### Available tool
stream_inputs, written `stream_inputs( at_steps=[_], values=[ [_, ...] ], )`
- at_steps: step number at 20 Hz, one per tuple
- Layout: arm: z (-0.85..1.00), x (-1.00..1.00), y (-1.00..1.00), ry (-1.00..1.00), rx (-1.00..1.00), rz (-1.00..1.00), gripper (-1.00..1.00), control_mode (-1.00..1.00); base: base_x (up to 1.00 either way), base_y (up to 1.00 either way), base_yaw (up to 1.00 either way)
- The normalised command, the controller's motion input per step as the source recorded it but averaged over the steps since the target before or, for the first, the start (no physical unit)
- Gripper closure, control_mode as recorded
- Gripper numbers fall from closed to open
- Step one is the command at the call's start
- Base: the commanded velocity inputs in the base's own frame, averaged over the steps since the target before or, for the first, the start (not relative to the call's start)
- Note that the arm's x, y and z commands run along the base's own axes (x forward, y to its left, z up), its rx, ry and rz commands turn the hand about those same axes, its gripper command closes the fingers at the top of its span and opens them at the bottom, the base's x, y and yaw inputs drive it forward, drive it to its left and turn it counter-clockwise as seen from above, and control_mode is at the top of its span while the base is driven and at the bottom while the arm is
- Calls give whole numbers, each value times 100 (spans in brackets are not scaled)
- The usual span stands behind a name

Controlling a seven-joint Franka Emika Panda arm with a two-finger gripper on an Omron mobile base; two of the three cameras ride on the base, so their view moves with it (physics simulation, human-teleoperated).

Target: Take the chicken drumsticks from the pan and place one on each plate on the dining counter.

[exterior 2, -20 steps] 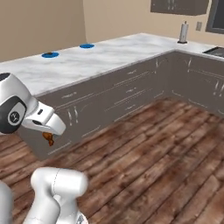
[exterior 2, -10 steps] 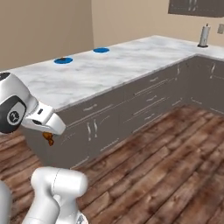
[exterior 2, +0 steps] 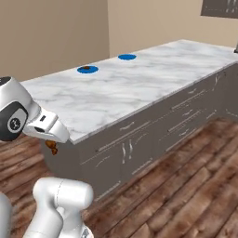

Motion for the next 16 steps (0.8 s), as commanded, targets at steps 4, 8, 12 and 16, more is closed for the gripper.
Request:
stream_inputs(
  at_steps=[4, 8, 12, 16],
  values=[
    [0, 0, 0, 0, 0, 0, 100, 100, 18, 100, -1],
    [0, 0, 0, 0, 0, 0, 100, 100, 18, 100, -1],
    [0, 0, 0, 0, 0, 0, 100, 100, 20, 100, 0],
    [0, 0, 0, 0, 0, 0, 100, 100, 25, 100, -2]
  ],
)
